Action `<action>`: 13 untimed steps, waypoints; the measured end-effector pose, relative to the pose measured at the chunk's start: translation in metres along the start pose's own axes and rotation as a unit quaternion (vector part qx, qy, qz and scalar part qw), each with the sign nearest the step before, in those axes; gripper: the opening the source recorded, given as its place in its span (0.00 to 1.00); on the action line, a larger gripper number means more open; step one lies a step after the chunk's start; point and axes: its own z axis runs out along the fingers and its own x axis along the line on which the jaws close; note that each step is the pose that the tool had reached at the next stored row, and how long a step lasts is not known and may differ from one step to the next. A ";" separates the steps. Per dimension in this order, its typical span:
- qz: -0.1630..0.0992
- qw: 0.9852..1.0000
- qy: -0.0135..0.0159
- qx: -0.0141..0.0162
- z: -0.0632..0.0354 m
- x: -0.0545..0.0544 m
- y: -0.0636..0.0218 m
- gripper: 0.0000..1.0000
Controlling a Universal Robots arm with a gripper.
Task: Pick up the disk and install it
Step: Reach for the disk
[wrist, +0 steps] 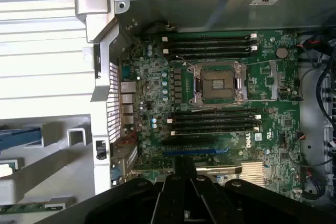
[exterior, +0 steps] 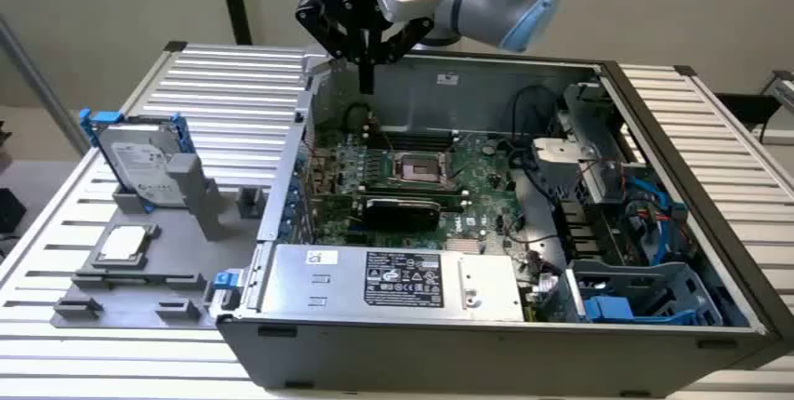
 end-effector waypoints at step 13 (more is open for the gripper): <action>0.000 1.000 0.000 0.000 0.0000 0.000 0.0000 0.11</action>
